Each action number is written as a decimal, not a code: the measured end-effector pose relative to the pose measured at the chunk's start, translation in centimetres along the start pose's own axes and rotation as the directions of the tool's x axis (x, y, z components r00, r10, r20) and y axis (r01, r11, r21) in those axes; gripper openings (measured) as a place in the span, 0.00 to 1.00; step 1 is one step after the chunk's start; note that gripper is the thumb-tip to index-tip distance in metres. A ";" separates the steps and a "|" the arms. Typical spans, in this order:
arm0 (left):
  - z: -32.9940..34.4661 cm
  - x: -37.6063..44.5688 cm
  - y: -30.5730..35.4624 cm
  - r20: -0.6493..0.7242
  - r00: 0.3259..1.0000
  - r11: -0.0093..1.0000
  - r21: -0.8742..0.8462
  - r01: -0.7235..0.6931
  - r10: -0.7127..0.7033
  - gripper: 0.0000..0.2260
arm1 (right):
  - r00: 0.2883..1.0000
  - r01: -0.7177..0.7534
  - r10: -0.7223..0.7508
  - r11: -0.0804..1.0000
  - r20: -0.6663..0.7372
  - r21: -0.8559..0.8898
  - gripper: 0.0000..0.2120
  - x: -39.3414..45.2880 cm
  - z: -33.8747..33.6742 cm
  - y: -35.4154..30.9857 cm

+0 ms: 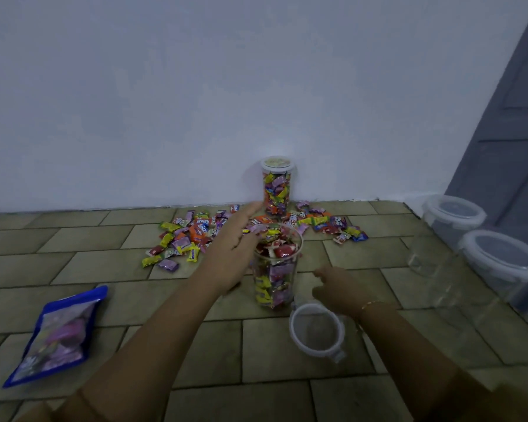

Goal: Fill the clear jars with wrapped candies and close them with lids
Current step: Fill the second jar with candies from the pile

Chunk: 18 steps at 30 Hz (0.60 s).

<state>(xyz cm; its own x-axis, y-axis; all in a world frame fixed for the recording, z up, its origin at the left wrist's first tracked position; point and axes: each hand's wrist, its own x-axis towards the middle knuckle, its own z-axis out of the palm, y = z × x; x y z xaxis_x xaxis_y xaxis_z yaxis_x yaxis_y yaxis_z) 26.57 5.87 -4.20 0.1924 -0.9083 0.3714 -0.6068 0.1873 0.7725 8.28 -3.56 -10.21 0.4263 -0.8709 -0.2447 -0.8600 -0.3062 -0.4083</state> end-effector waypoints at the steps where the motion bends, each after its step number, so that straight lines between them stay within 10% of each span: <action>1: -0.1 -0.2 -0.4 -0.017 1.000 1.000 0.025 -0.011 0.011 0.20 | 0.997 -0.013 0.024 0.988 0.070 -0.157 0.19 -0.2 0.8 0.4; 8: -0.3 -0.6 -2.3 -0.110 0.993 0.993 0.100 0.065 -0.054 0.05 | 0.988 -0.153 0.147 0.982 -0.053 -0.113 0.11 -0.5 2.5 1.8; 18: -0.9 0.0 -1.1 0.049 0.999 0.993 0.119 0.011 -0.017 0.15 | 0.895 -0.044 0.293 0.809 -0.337 0.587 0.04 -1.8 -2.5 -0.4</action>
<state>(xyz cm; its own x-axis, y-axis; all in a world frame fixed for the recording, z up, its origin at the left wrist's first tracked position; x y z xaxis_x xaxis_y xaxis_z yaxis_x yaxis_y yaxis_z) 27.98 5.98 -4.58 0.1646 -0.9289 0.3319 -0.6920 0.1310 0.7099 7.14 -2.83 -7.40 0.0354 -0.9985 -0.0425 -0.5496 0.0161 -0.8353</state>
